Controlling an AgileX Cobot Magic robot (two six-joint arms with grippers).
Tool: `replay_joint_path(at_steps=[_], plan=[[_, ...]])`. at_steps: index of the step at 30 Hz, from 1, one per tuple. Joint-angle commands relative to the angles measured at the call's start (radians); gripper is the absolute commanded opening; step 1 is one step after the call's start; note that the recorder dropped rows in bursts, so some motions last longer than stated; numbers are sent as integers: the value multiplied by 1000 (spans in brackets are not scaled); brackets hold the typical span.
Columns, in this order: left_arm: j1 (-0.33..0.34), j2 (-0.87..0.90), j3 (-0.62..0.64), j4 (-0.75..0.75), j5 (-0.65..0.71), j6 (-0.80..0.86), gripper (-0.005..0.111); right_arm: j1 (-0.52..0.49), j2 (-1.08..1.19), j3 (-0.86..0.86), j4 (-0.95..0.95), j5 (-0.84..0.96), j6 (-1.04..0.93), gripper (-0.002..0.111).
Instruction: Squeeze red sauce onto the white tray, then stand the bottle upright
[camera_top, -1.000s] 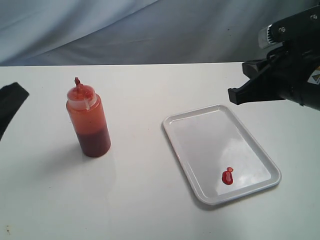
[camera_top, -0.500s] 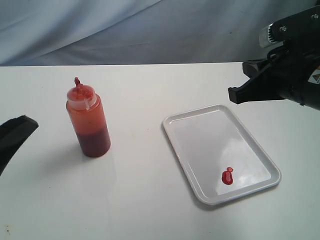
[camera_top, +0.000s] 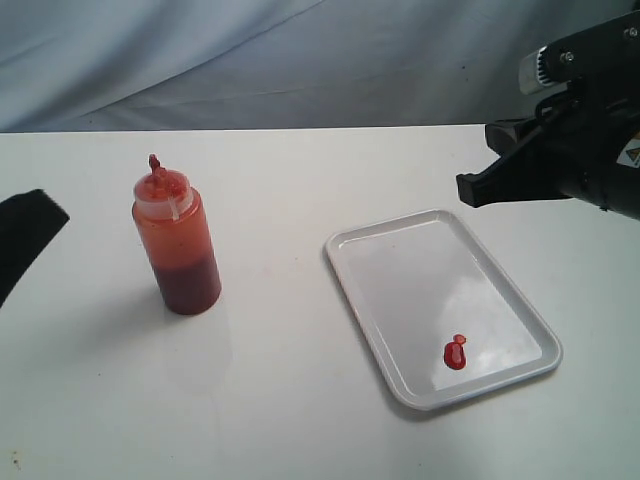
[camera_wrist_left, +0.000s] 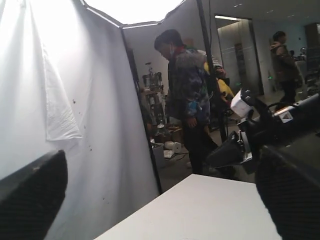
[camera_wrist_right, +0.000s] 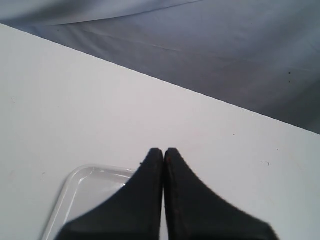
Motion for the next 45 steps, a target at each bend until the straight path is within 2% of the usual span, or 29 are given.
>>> replay_joint_path(at_steps=[1, 4, 6, 7, 23, 26, 35, 41, 45], plan=[[2, -4, 4, -22, 117, -66, 69, -6, -5, 7, 4, -11, 3, 0], [2, -4, 4, 14, 144, -66, 36, -6, -5, 7, 4, -11, 3, 0], [2, -4, 4, 44, 144, -66, 5, -6, -5, 7, 4, -11, 3, 0], [2, -4, 4, 53, 144, -57, 1, -6, -5, 7, 4, -11, 3, 0], [-2, -4, 4, 58, 149, -61, 0, -6, -5, 7, 4, -11, 3, 0], [-4, -4, 4, 65, 186, -62, 0, -6, -5, 7, 4, -11, 3, 0], [-4, -11, 4, 71, 209, -144, 0, -6, -5, 7, 4, -11, 3, 0], [-4, -143, 6, 71, 325, -236, 0, -6, -5, 7, 4, -11, 3, 0], [-4, -291, 39, 71, 440, -300, 0, -6, -5, 7, 4, -11, 3, 0]])
